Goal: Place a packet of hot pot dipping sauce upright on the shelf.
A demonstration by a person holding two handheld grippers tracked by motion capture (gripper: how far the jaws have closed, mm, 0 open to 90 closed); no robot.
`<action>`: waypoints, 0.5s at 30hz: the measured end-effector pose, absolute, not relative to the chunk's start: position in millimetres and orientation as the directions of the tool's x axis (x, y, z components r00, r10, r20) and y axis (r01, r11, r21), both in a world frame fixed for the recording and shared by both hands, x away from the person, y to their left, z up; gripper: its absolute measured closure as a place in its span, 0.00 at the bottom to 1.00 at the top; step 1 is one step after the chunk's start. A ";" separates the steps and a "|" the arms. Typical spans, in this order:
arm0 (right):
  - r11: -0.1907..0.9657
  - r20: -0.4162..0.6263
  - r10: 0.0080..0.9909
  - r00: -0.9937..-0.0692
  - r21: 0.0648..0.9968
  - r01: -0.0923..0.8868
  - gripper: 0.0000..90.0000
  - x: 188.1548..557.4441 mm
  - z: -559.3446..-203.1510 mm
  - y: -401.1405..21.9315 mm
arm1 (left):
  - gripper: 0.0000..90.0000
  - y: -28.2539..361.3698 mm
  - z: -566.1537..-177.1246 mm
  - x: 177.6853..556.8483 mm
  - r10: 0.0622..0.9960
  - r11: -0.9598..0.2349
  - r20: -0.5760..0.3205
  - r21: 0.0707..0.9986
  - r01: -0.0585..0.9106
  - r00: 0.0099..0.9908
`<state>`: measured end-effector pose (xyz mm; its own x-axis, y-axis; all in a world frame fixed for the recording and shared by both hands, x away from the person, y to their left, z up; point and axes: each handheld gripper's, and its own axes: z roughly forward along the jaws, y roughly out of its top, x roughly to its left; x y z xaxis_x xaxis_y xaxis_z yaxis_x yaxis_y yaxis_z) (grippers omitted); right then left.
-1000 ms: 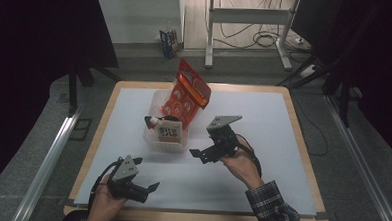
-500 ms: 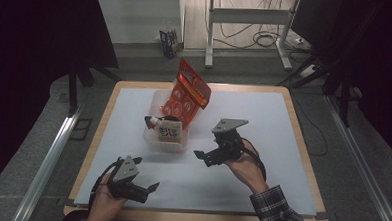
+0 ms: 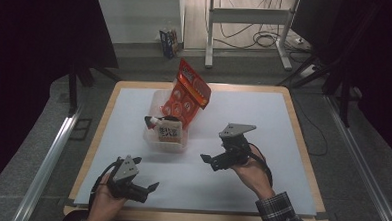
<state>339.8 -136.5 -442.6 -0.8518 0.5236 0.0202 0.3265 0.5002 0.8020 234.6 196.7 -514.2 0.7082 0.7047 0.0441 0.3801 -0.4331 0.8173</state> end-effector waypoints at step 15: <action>0.494 0.015 0.546 -0.838 0.802 0.336 0.00 331.5 -445.9 -150.8 | 0.00 196.1 -514.5 234.7 0.705 -0.437 0.045 0.814 0.383 0.708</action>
<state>331.5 -150.8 -445.9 -0.8377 0.5459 0.0152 0.3364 0.4938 0.8018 234.7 196.1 -514.5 0.7080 0.7047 0.0451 0.3828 -0.4367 0.8141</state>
